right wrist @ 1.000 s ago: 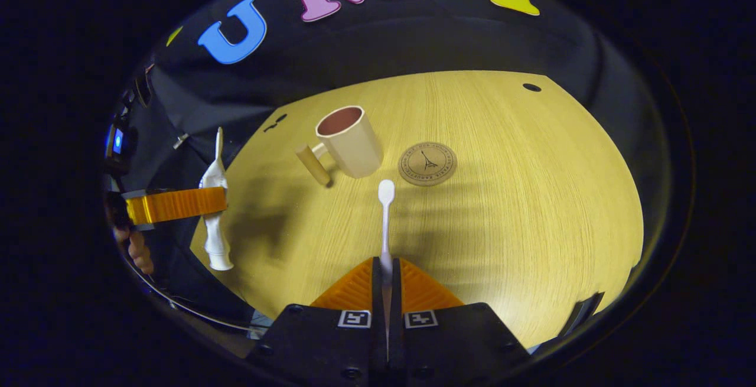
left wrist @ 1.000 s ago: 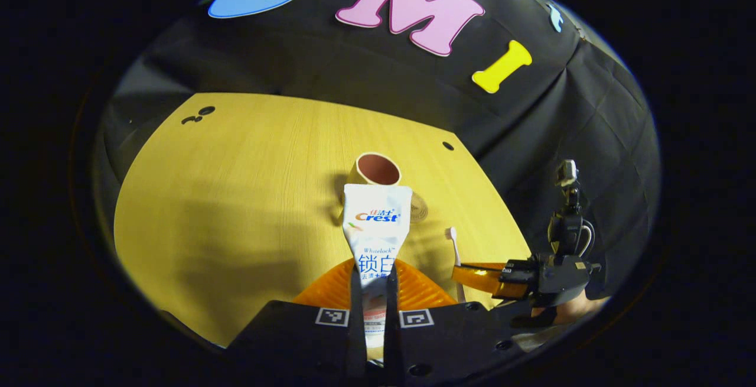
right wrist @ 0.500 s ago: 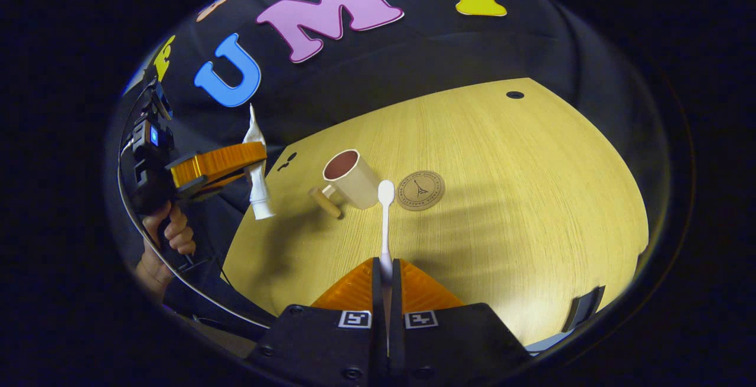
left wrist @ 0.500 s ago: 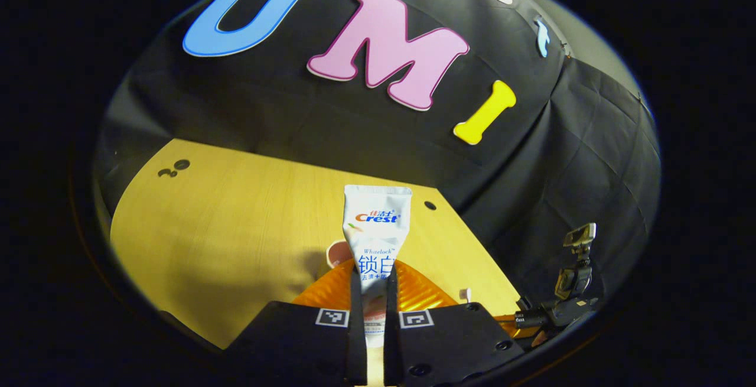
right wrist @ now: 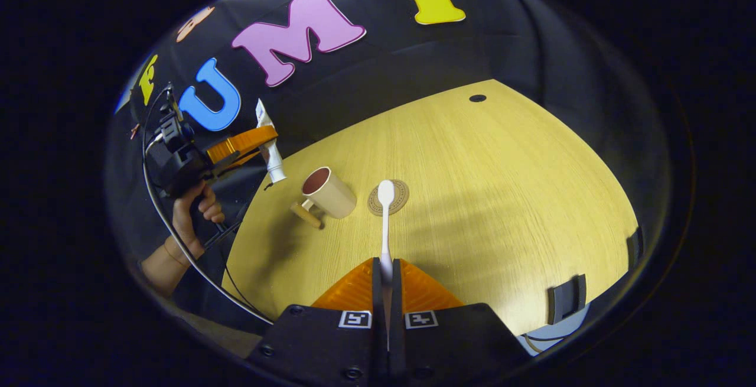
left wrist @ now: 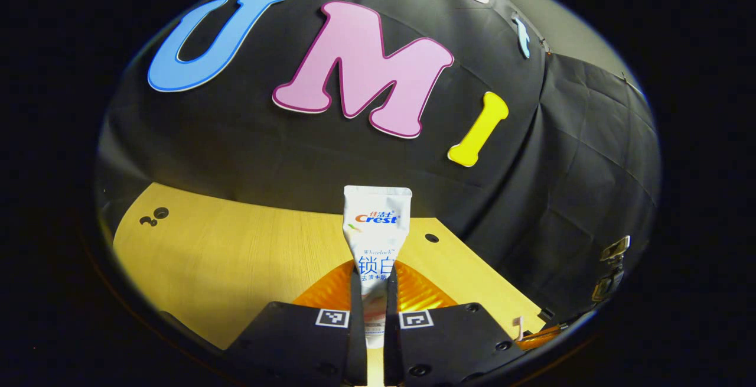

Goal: Put the toothbrush and toothpaste on the desktop into the cup, then pick up the cup and place it on the coaster on the desktop.

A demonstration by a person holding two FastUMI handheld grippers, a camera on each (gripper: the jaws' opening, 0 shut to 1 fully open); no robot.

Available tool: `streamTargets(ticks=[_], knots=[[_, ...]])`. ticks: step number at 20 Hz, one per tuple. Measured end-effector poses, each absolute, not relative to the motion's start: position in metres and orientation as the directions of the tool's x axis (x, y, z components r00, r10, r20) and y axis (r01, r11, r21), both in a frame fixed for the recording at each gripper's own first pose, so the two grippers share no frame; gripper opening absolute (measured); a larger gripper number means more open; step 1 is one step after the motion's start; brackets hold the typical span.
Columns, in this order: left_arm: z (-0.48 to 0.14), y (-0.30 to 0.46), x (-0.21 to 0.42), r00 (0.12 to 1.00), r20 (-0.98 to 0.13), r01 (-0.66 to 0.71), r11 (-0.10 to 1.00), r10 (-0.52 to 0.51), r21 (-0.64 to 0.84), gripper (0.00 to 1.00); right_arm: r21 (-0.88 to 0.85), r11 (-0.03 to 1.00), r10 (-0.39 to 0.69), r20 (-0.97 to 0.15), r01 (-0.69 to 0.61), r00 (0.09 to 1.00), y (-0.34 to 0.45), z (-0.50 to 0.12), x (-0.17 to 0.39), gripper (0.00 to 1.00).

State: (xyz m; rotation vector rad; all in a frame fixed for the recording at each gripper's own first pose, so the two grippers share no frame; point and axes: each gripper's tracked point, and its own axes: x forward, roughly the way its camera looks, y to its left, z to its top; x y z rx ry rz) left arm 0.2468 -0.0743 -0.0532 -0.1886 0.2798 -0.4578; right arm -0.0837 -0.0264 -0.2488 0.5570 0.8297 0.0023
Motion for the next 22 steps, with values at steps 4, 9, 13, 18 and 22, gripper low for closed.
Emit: streamTargets(ticks=[4, 9, 13, 18, 22], knots=[[-0.08, -0.07, 0.276, 0.868, -0.256, 0.366, 0.898, -0.424, -0.245, 0.16, 0.46, 0.847, 0.165, -0.704, 0.266, 0.69, -0.041, -0.25, -0.095, 0.06], [-0.107, -0.072, 0.291, 0.866, -0.284, 0.36, 0.908, -0.411, -0.215, 0.16, 0.437, 0.841, 0.114, -0.719, 0.318, 0.686, -0.051, -0.253, -0.107, 0.06], [-0.129, -0.075, 0.293, 0.854, -0.32, 0.369, 0.91, -0.412, -0.188, 0.17, 0.431, 0.839, 0.095, -0.717, 0.333, 0.69, -0.049, -0.251, -0.115, 0.06], [-0.139, -0.075, 0.286, 0.836, -0.35, 0.387, 0.907, -0.422, -0.166, 0.22, 0.427, 0.835, 0.077, -0.715, 0.346, 0.695, -0.04, -0.248, -0.122, 0.06], [-0.147, -0.072, 0.276, 0.824, -0.379, 0.395, 0.907, -0.42, -0.148, 0.2, 0.44, 0.825, 0.07, -0.703, 0.355, 0.708, -0.034, -0.245, -0.12, 0.06]])
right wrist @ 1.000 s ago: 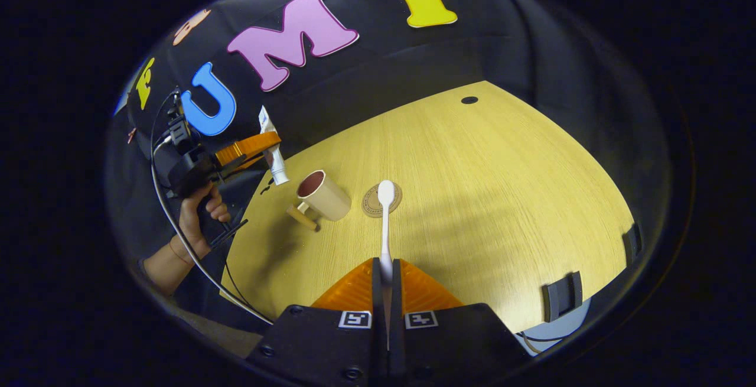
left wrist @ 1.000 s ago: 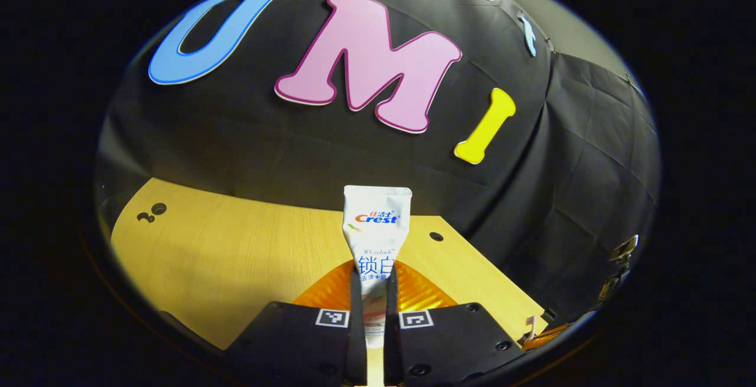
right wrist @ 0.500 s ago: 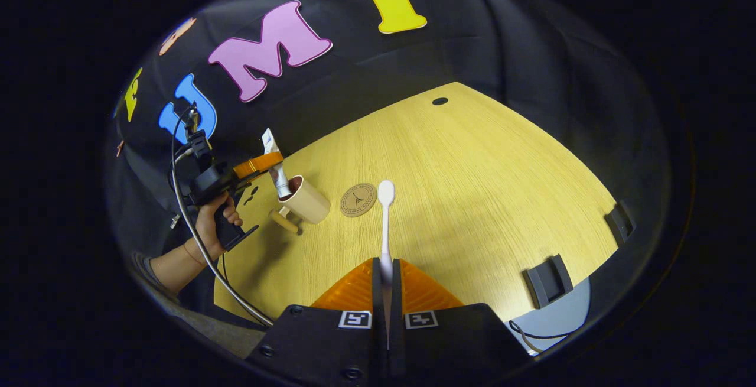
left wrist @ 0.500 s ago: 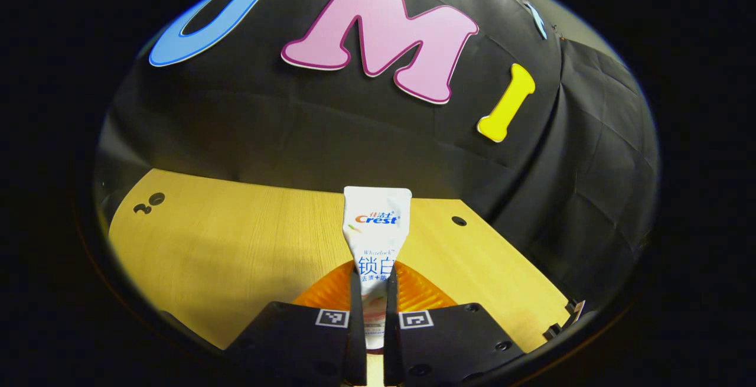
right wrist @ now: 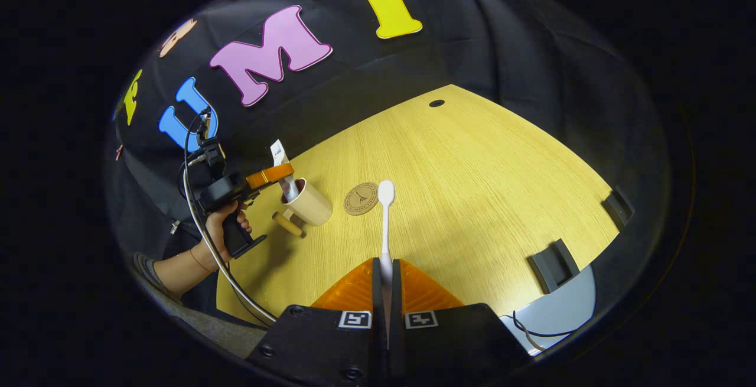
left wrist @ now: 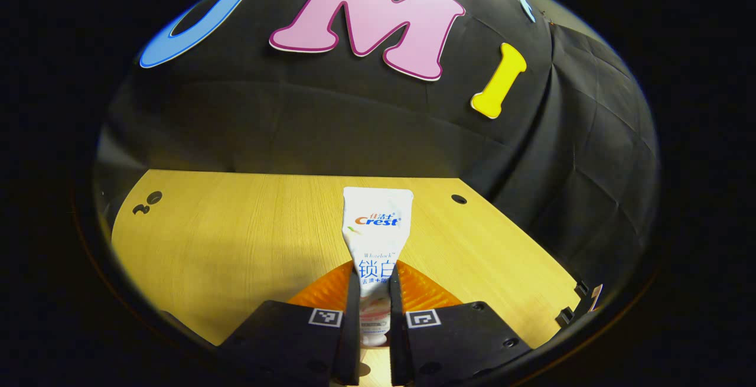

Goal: Put the toothbrush and toothpaste on the desktop into the cup, then pick up the cup and place it on the coaster on the desktop.

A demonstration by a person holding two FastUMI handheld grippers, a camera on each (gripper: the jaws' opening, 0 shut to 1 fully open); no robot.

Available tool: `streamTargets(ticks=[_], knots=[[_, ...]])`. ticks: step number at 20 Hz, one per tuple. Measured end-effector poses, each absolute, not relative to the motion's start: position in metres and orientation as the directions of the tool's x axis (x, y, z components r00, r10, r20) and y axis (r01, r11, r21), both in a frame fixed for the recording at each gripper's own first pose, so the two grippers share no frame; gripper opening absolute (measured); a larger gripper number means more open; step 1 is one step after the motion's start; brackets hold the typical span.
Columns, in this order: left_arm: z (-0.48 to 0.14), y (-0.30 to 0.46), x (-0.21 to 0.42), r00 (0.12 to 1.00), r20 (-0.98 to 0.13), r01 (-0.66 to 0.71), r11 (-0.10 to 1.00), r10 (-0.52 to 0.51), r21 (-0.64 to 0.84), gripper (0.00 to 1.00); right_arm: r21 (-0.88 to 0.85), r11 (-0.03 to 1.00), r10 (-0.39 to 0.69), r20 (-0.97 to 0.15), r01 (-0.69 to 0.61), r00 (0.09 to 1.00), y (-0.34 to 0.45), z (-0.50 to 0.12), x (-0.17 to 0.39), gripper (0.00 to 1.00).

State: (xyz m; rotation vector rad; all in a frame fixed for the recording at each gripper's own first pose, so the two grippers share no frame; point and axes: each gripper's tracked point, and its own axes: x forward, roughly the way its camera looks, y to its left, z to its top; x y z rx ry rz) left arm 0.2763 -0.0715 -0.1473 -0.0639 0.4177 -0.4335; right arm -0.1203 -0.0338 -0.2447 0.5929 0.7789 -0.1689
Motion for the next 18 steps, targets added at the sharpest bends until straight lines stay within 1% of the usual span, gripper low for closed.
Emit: streamTargets(ticks=[1, 2, 6, 8, 9, 10, 11, 13, 15, 18], knots=[[-0.151, -0.07, 0.273, 0.82, -0.388, 0.396, 0.907, -0.419, -0.144, 0.2, 0.441, 0.825, 0.07, -0.7, 0.353, 0.711, -0.031, -0.244, -0.119, 0.06], [-0.154, -0.068, 0.269, 0.816, -0.399, 0.396, 0.908, -0.418, -0.14, 0.26, 0.441, 0.826, 0.07, -0.698, 0.351, 0.713, -0.028, -0.242, -0.119, 0.06], [-0.166, -0.062, 0.254, 0.797, -0.439, 0.4, 0.907, -0.416, -0.133, 0.31, 0.451, 0.827, 0.08, -0.685, 0.336, 0.724, -0.015, -0.238, -0.117, 0.06], [-0.163, -0.063, 0.245, 0.793, -0.437, 0.415, 0.902, -0.424, -0.123, 0.35, 0.47, 0.826, 0.1, -0.666, 0.312, 0.739, -0.006, -0.231, -0.107, 0.06], [-0.16, -0.059, 0.241, 0.795, -0.437, 0.418, 0.902, -0.42, -0.107, 0.44, 0.483, 0.825, 0.113, -0.651, 0.295, 0.75, -0.001, -0.227, -0.1, 0.06], [-0.156, -0.057, 0.237, 0.801, -0.436, 0.415, 0.905, -0.41, -0.089, 0.5, 0.499, 0.822, 0.129, -0.635, 0.276, 0.762, 0.003, -0.221, -0.091, 0.06], [-0.152, -0.053, 0.233, 0.806, -0.435, 0.411, 0.909, -0.401, -0.075, 0.6, 0.514, 0.819, 0.146, -0.615, 0.254, 0.775, 0.008, -0.214, -0.08, 0.06], [-0.143, -0.041, 0.219, 0.818, -0.433, 0.392, 0.918, -0.377, -0.058, 0.69, 0.542, 0.815, 0.183, -0.576, 0.204, 0.797, 0.017, -0.202, -0.058, 0.06], [-0.134, -0.026, 0.196, 0.824, -0.434, 0.37, 0.926, -0.364, -0.074, 0.72, 0.567, 0.81, 0.223, -0.535, 0.15, 0.815, 0.026, -0.19, -0.032, 0.06], [-0.136, 0.004, 0.155, 0.816, -0.468, 0.321, 0.939, -0.34, -0.122, 0.74, 0.61, 0.787, 0.276, -0.478, 0.09, 0.834, 0.037, -0.176, 0.008, 0.06]])
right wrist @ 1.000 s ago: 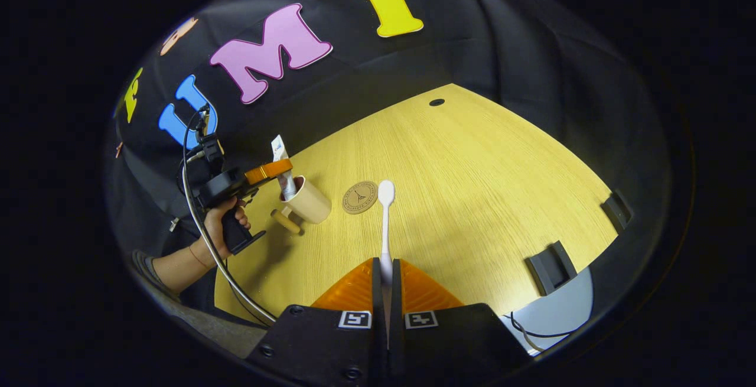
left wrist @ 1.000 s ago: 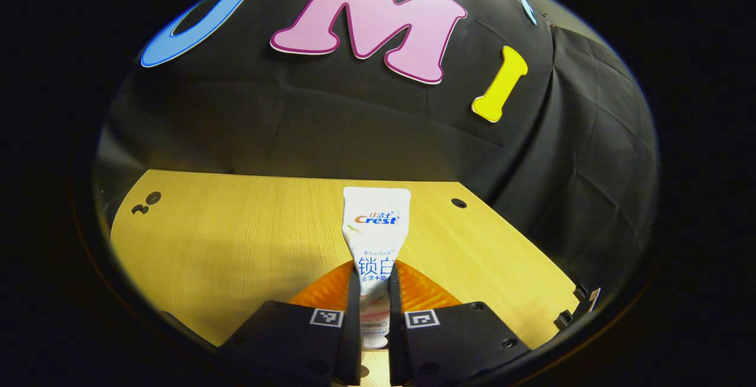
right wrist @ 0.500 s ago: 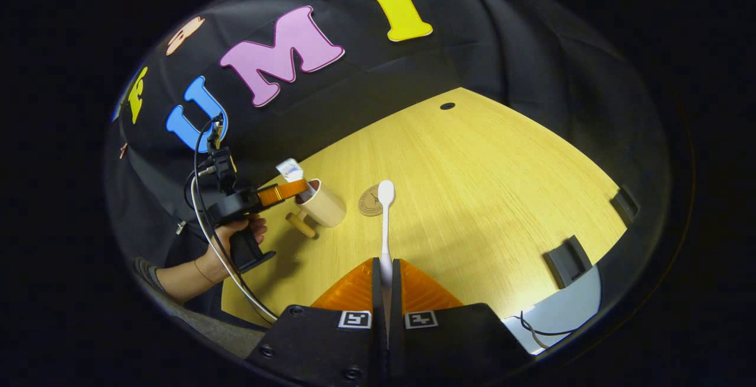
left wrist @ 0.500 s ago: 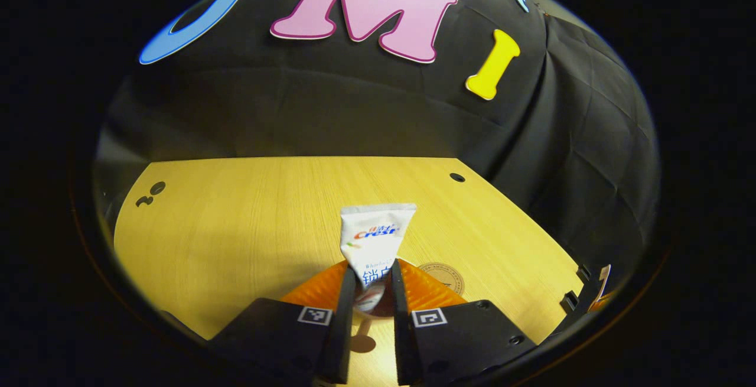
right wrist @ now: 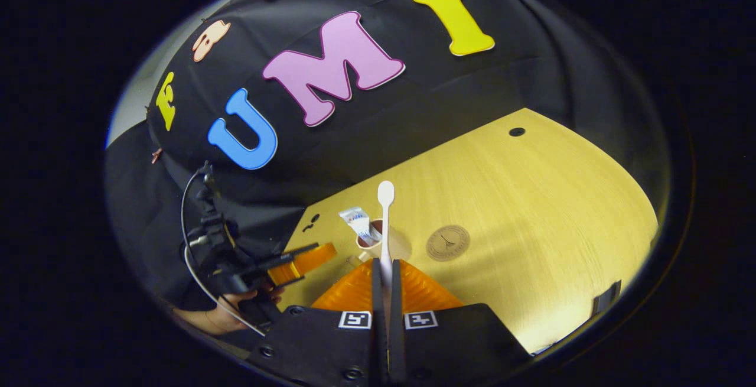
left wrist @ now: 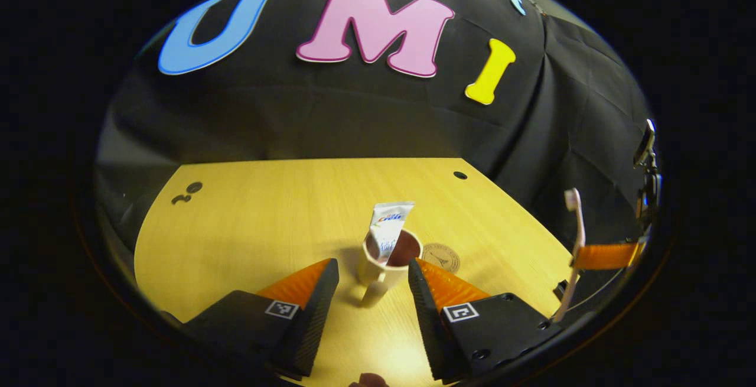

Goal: Put the toothbrush and toothpaste on the desktop into the cup, then pick up the cup and place it on the coaster on the desktop.

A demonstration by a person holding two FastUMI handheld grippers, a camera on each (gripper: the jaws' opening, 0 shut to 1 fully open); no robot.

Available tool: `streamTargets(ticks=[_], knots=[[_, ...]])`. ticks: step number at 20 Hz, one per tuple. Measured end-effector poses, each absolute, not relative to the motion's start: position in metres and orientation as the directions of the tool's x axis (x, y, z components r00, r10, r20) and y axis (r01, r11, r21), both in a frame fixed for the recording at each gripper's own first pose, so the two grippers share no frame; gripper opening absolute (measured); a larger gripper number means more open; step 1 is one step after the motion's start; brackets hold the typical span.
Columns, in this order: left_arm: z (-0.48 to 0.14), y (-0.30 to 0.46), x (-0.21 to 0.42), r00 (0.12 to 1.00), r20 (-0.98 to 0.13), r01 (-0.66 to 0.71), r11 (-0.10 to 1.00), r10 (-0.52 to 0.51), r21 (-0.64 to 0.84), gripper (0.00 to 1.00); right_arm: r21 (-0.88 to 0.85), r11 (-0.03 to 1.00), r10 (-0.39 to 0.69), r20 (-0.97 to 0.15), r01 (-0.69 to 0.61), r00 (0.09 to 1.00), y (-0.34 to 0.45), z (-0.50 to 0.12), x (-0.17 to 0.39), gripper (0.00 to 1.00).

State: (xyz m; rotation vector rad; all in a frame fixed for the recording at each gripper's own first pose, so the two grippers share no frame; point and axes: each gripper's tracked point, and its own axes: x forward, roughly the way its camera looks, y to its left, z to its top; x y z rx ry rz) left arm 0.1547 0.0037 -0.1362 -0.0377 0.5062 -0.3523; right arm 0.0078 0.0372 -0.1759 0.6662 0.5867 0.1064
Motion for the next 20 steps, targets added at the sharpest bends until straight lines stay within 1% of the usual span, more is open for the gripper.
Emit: streamTargets(ticks=[3, 8, 12, 16, 20], knots=[[-0.148, 0.034, 0.109, 0.799, -0.511, 0.262, 0.949, -0.315, -0.176, 0.74, 0.631, 0.775, 0.305, -0.435, 0.045, 0.847, 0.047, -0.167, 0.046, 0.06], [-0.16, 0.081, 0.05, 0.8, -0.549, 0.181, 0.97, -0.243, -0.164, 0.74, 0.636, 0.771, 0.342, -0.378, -0.027, 0.86, 0.069, -0.161, 0.103, 0.06], [-0.147, 0.093, 0.022, 0.8, -0.549, 0.153, 0.968, -0.24, -0.201, 0.74, 0.625, 0.777, 0.368, -0.359, -0.071, 0.858, 0.086, -0.168, 0.135, 0.06], [-0.139, 0.103, -0.002, 0.805, -0.556, 0.13, 0.976, -0.207, -0.176, 0.74, 0.611, 0.786, 0.383, -0.362, -0.094, 0.85, 0.094, -0.183, 0.165, 0.06], [-0.135, 0.115, -0.016, 0.81, -0.564, 0.076, 0.983, -0.16, -0.169, 0.74, 0.61, 0.786, 0.395, -0.371, -0.1, 0.841, 0.099, -0.204, 0.194, 0.05]])
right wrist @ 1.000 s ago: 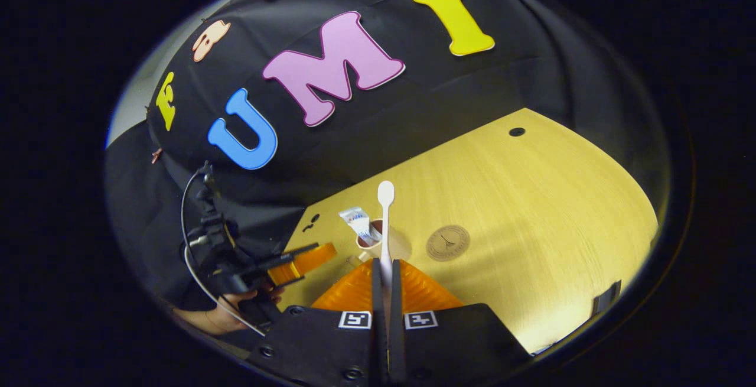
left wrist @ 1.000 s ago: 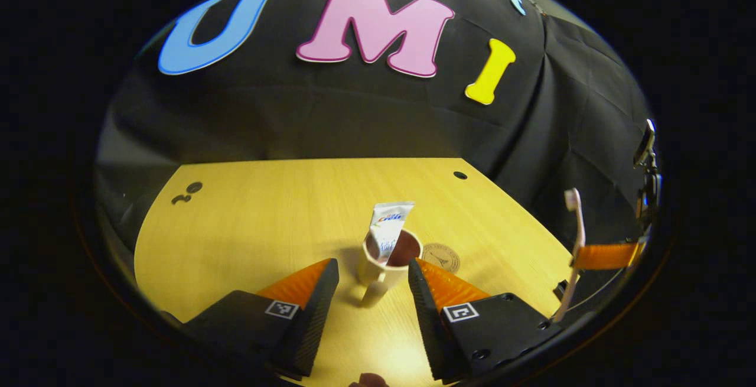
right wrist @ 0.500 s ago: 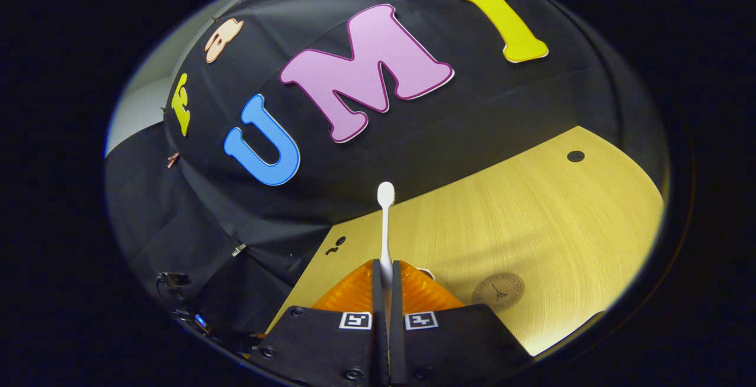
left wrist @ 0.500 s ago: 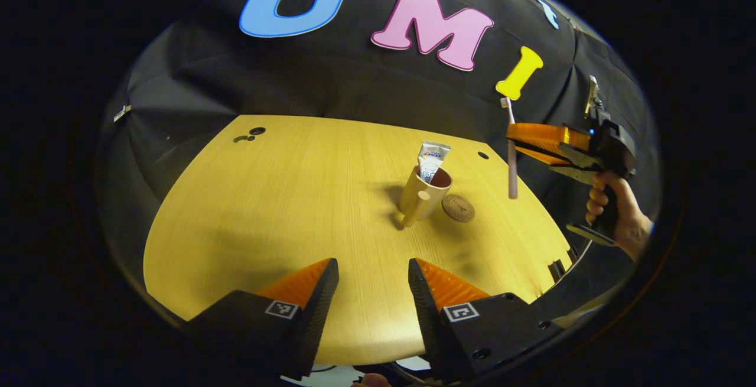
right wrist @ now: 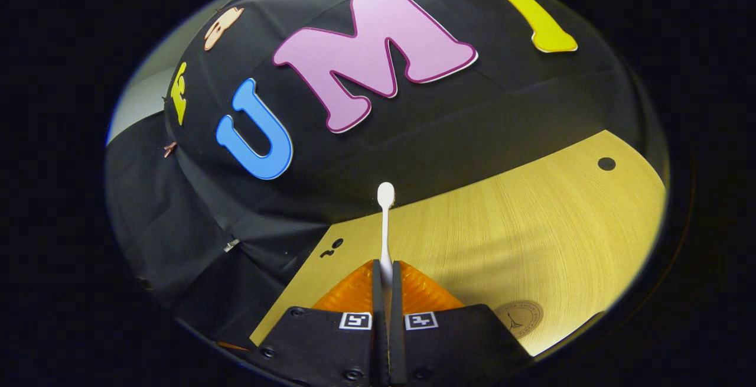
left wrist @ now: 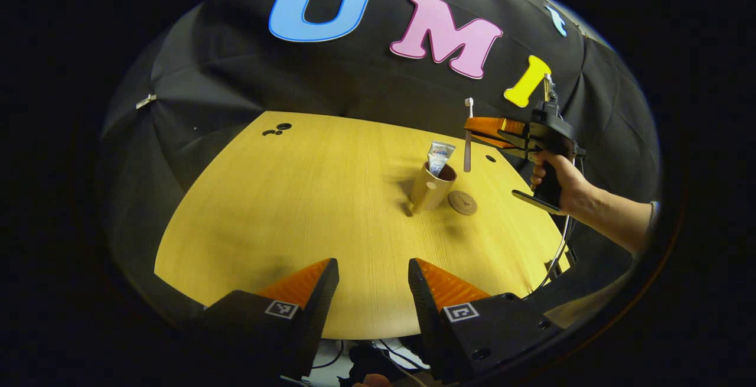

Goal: Put the toothbrush and toothpaste on the desktop into the cup, then pick up the cup and place it on the coaster on the desktop.

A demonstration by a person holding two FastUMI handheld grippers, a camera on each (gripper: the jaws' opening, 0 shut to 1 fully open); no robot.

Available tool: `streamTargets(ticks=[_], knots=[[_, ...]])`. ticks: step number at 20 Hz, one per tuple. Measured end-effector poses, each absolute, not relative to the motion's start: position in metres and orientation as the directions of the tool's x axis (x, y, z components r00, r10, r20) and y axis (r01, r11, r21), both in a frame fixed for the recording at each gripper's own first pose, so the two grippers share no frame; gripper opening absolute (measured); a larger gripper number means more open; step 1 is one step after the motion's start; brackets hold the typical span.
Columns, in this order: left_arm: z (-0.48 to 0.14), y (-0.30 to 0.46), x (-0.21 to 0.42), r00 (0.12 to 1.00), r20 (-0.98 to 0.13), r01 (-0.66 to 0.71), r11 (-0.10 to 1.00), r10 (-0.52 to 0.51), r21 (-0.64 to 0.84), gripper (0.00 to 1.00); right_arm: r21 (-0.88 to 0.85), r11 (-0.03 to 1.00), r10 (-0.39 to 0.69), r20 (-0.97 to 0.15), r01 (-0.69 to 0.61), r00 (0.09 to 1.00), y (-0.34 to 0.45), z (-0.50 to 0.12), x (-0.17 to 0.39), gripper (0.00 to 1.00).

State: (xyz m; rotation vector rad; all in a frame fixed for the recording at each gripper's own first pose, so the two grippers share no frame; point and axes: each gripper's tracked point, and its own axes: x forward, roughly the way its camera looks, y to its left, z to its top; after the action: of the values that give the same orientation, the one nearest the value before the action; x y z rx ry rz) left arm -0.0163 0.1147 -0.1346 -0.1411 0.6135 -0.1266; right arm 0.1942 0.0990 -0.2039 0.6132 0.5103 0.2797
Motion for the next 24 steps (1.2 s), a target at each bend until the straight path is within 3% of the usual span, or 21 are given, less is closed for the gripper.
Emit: streamTargets(ticks=[12, 23, 24], knots=[[-0.136, 0.115, -0.025, 0.79, -0.61, -0.065, 0.981, -0.059, -0.18, 0.74, 0.52, 0.831, 0.437, -0.394, -0.195, 0.808, 0.12, -0.27, 0.218, 0.06], [-0.137, 0.099, -0.006, 0.789, -0.607, -0.026, 0.981, -0.097, -0.191, 0.74, 0.463, 0.854, 0.446, -0.423, -0.235, 0.788, 0.121, -0.264, 0.188, 0.12], [-0.135, 0.097, -0.002, 0.79, -0.603, -0.018, 0.98, -0.107, -0.197, 0.74, 0.467, 0.853, 0.448, -0.43, -0.231, 0.784, 0.12, -0.262, 0.185, 0.17]])
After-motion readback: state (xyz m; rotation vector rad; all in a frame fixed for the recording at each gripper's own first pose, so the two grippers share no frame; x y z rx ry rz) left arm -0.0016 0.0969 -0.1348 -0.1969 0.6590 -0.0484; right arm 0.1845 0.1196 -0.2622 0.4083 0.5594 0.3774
